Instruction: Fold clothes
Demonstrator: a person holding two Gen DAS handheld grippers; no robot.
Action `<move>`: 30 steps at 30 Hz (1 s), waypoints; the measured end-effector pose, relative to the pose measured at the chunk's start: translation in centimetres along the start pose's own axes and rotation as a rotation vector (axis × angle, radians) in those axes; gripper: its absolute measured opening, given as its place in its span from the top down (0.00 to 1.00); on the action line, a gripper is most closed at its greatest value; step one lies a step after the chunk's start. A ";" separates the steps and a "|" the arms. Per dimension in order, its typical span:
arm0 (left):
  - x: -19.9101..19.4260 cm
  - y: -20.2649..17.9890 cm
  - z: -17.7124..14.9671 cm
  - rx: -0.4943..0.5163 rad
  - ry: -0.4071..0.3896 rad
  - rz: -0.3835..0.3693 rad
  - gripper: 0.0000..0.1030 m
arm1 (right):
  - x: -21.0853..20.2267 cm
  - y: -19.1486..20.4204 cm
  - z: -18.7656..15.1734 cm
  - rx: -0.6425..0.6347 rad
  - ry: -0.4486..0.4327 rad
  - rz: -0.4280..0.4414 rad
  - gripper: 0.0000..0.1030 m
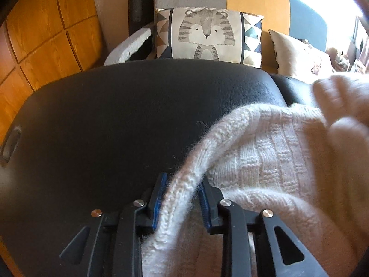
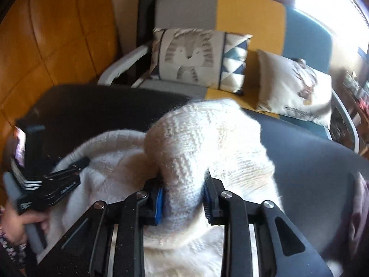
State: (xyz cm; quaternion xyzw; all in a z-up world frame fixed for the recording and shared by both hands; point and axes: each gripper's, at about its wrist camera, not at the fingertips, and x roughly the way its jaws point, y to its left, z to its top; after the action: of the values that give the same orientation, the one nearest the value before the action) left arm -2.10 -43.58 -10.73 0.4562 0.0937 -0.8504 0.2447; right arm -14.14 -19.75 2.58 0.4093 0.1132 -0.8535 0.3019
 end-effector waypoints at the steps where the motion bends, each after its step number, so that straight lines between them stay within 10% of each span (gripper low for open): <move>1: -0.1 -0.2 -0.1 0.008 -0.012 0.015 0.72 | -0.7 -0.8 -0.2 0.021 -0.006 0.003 0.73; 15: 0.1 -2.8 -0.4 0.091 -0.079 0.148 0.72 | -8.1 -6.8 -12.6 0.182 0.073 0.053 0.75; 22: 1.2 -5.6 0.8 0.306 -0.121 0.232 0.73 | -11.1 -6.8 -17.6 0.236 0.055 0.125 0.71; 30: -3.8 -2.4 0.8 0.163 -0.096 -0.015 0.74 | -14.3 -9.4 -18.1 0.357 -0.049 0.192 0.64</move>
State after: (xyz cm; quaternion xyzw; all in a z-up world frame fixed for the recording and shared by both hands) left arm -2.08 -40.54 -7.31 0.4327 0.0160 -0.8779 0.2045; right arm -1.47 1.70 1.48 0.4445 -0.0867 -0.8369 0.3074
